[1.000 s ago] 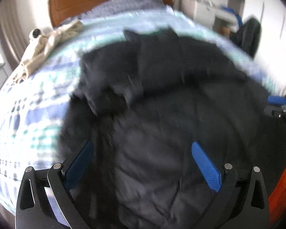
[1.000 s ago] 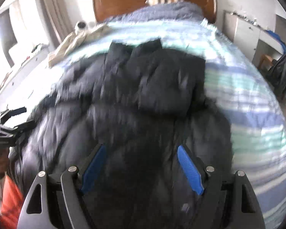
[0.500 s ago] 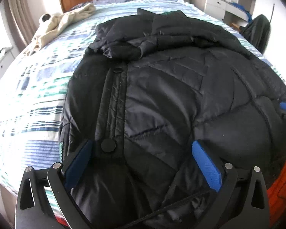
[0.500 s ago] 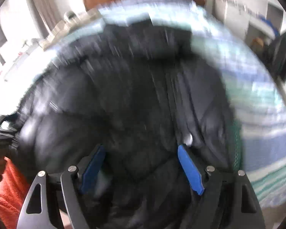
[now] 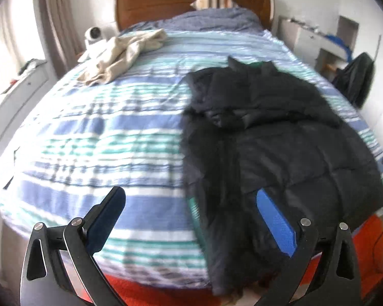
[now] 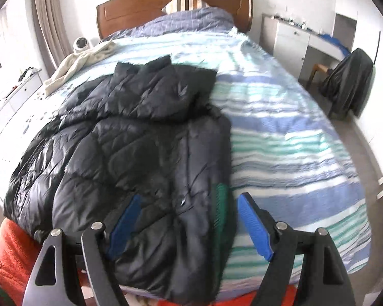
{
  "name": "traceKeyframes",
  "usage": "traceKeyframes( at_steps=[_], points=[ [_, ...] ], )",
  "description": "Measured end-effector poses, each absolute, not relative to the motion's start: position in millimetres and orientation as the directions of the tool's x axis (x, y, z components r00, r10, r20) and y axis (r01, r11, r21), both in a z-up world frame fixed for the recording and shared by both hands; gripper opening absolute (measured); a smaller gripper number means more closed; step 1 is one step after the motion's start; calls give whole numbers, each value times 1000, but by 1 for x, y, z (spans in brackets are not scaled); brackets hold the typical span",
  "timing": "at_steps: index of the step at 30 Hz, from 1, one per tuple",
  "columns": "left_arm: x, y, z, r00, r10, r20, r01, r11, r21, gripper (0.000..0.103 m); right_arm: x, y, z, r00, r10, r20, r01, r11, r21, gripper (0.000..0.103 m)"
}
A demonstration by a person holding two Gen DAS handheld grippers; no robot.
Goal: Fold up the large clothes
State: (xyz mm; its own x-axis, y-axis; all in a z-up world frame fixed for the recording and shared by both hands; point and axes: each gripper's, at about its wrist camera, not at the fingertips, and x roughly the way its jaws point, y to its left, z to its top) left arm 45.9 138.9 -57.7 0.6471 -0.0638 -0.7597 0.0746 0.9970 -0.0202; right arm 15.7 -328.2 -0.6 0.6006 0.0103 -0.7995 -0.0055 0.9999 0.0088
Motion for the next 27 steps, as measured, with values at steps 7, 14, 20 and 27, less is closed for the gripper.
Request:
traceKeyframes(
  at_steps=[7,14,20,27],
  points=[
    [77,88,-128,588,-168,-791,145,984,-101,102,43,-325,-49,589,93,-803,-36,995,89,80],
    [90,74,-162,557,-122,-821,162,986,-37,103,45,-329,-87,543,41,-839,22,998,63,80],
    [81,83,-143,541,-123,-832,153,987,-47,102,39,-321,-66,535,-16,-845,35,999,4,80],
    [59,95,-148,546,-146,-825,138,987,-83,102,11,-327,-47,552,40,-833,20,998,61,80]
  ],
)
